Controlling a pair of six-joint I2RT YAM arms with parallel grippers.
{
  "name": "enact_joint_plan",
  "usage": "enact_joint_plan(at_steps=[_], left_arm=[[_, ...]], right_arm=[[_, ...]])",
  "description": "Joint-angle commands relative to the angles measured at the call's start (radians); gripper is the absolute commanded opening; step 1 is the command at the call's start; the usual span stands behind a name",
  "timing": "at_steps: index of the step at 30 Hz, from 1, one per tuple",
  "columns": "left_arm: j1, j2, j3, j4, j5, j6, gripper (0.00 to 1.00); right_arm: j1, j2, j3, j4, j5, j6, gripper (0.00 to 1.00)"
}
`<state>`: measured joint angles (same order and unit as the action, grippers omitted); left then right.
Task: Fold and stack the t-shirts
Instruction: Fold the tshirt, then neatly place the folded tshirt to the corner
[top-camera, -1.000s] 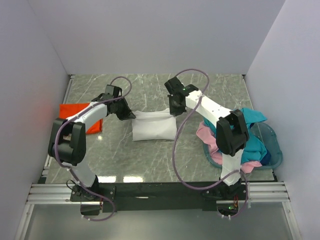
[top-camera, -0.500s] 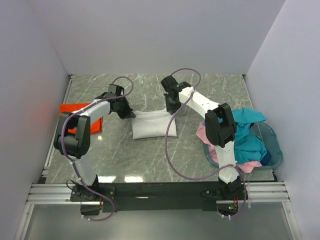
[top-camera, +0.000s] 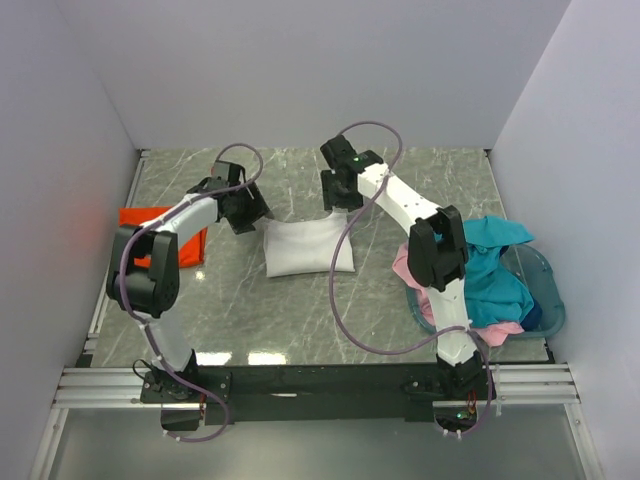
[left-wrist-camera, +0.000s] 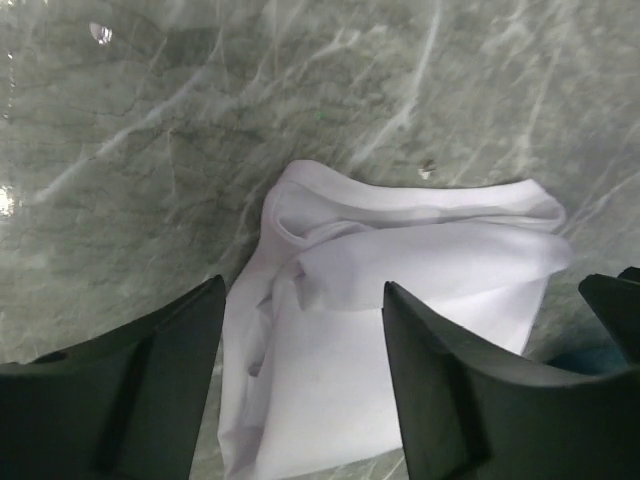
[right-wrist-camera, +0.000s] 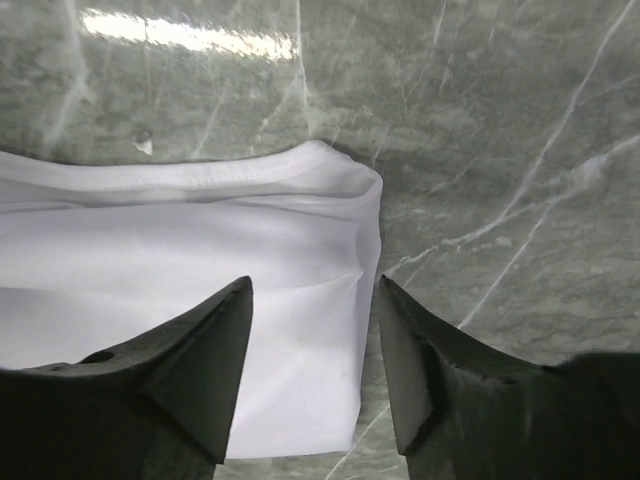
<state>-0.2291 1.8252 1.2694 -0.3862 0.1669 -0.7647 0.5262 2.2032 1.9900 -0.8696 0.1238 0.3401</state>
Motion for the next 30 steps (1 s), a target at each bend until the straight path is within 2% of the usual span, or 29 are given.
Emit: enact_joint_plan(at_steps=[1,6,11,15,22,30], left_arm=[[0.002,-0.113,0.004,0.021,-0.046,0.024,0.7],[0.002,-0.187,-0.115,0.104,0.006,0.051,0.78],[0.002,-0.262,-0.244,0.19,0.097,0.068,0.79],[0.004,-0.296,-0.335,0.254,0.144,0.079,0.81],[0.008,-0.296,-0.38,0.28,0.22,0.104,0.82],[0.013,-0.284,-0.446,0.32,0.261,0.099,0.84]], right_arm=[[-0.008,-0.031,0.072,-0.034,0.02,-0.024,0.61],[0.006,-0.166,-0.063,0.007,-0.045,-0.033,0.62],[0.063,-0.296,-0.236,0.067,-0.121,-0.023,0.62],[0.115,-0.321,-0.339,0.118,-0.206,0.01,0.62],[0.179,-0.223,-0.326,0.132,-0.257,0.04,0.61],[0.189,-0.076,-0.292,0.147,-0.262,0.043,0.61]])
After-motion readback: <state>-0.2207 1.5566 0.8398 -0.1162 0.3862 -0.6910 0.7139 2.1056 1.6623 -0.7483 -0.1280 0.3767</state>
